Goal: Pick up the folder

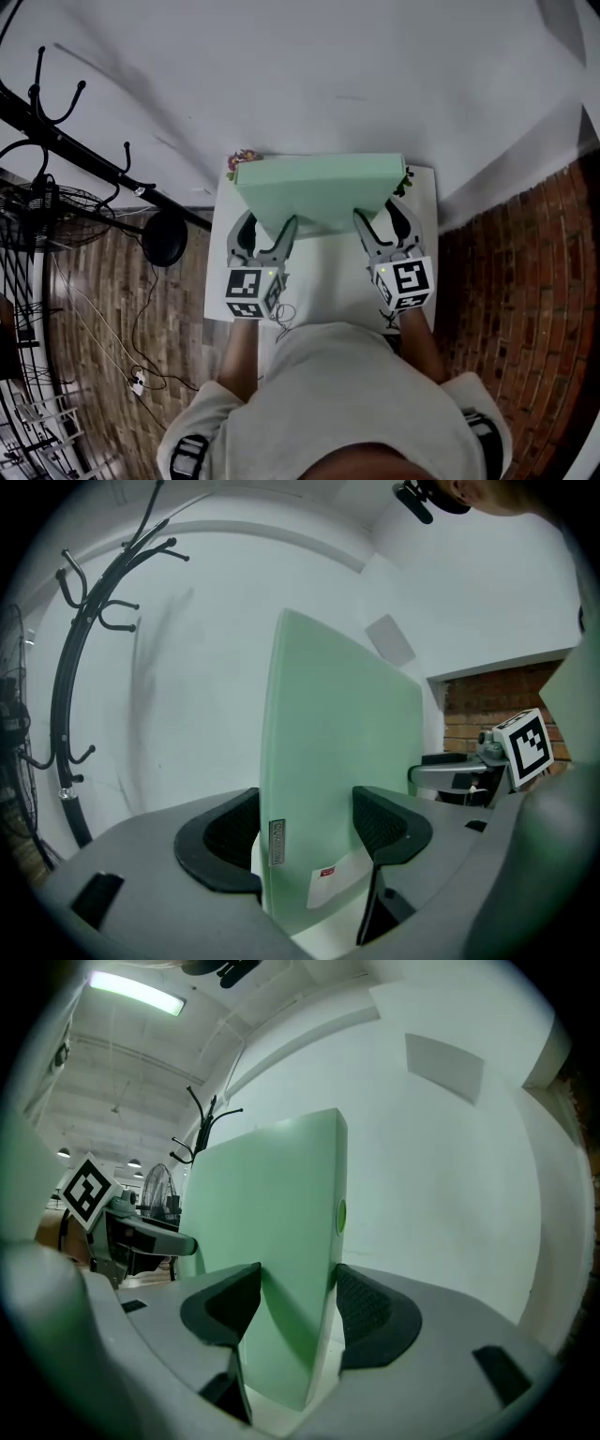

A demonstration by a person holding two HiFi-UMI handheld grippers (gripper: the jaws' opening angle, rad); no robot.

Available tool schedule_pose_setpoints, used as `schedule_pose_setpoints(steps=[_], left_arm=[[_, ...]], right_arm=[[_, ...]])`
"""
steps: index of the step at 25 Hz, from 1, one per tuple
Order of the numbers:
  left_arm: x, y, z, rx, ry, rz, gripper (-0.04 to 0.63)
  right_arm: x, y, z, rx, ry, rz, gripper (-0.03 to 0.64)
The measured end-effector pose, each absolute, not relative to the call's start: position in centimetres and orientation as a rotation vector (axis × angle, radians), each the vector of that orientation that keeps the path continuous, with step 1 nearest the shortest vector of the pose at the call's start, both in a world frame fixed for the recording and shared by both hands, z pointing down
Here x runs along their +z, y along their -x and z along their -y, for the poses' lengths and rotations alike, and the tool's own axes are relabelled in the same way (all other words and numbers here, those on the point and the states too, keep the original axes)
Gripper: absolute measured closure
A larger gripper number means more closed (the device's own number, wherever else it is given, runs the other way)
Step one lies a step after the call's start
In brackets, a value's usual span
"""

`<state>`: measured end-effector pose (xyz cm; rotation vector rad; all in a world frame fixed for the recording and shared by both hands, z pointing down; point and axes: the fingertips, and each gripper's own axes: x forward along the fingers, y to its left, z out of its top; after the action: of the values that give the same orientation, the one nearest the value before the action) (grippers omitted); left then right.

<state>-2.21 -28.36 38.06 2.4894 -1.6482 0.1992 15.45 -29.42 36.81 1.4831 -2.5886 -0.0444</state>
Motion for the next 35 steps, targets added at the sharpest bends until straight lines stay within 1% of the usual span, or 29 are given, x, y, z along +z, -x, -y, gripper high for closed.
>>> schedule_pose_setpoints(steps=[16, 35], left_arm=[[36.0, 1.7, 28.1, 0.150, -2.539, 1.662, 0.273], [36.2, 1.3, 28.2, 0.163, -2.543, 1.657, 0.273]], right_arm=[[34.7, -15.9, 28.9, -0.097, -1.525, 2.586, 0.367], [34.8, -16.3, 28.9, -0.082, -1.531, 2.584, 0.367]])
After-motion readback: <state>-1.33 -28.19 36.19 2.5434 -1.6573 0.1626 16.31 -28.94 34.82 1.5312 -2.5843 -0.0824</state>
